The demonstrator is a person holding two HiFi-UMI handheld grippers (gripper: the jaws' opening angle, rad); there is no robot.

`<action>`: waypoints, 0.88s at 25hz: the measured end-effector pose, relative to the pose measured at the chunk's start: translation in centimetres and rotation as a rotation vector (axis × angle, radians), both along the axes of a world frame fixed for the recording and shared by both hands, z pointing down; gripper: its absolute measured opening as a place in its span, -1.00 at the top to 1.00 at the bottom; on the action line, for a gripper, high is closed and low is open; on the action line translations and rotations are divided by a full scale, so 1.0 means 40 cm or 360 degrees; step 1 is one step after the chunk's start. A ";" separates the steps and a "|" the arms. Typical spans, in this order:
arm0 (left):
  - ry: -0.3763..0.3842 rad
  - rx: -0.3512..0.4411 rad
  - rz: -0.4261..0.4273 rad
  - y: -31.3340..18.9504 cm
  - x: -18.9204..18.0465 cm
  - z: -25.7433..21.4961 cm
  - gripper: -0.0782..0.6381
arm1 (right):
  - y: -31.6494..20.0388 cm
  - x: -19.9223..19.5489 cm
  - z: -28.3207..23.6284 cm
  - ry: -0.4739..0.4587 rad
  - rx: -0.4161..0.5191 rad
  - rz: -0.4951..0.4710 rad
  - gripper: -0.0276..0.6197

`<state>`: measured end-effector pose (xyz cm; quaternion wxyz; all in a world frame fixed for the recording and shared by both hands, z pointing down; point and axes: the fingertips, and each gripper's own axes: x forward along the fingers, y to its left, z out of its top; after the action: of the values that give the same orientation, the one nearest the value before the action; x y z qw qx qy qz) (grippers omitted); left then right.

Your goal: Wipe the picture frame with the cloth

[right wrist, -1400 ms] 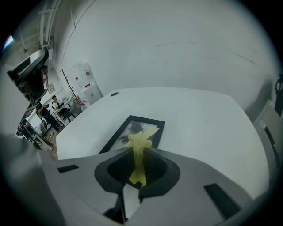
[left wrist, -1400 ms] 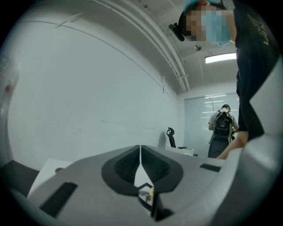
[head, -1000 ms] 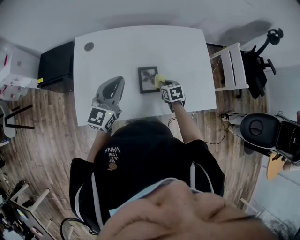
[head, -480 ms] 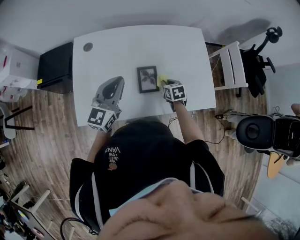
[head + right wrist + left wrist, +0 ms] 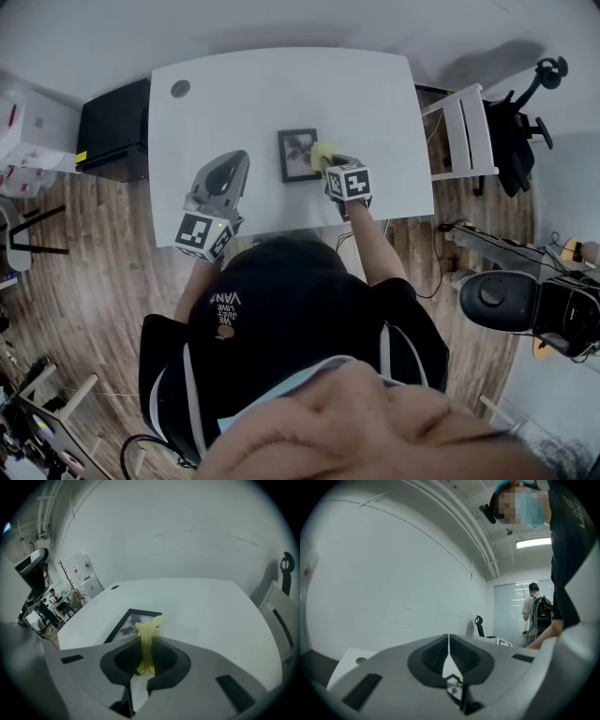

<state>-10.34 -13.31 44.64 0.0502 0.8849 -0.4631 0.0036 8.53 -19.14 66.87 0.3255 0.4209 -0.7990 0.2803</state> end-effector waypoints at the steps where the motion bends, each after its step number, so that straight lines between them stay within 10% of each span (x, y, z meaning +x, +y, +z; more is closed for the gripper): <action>1: 0.0000 0.0002 -0.0005 0.005 -0.006 0.000 0.73 | 0.004 -0.014 -0.004 -0.0020 0.0002 -0.0005 0.79; 22: 0.0001 -0.0001 -0.0077 0.051 -0.075 0.000 0.73 | 0.108 -0.273 -0.003 -0.0205 -0.0077 -0.0272 0.79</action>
<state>-13.34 -11.25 44.65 0.0508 0.8734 -0.4844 0.0023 -2.39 -14.83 66.75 0.3064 0.3243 -0.8441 0.2972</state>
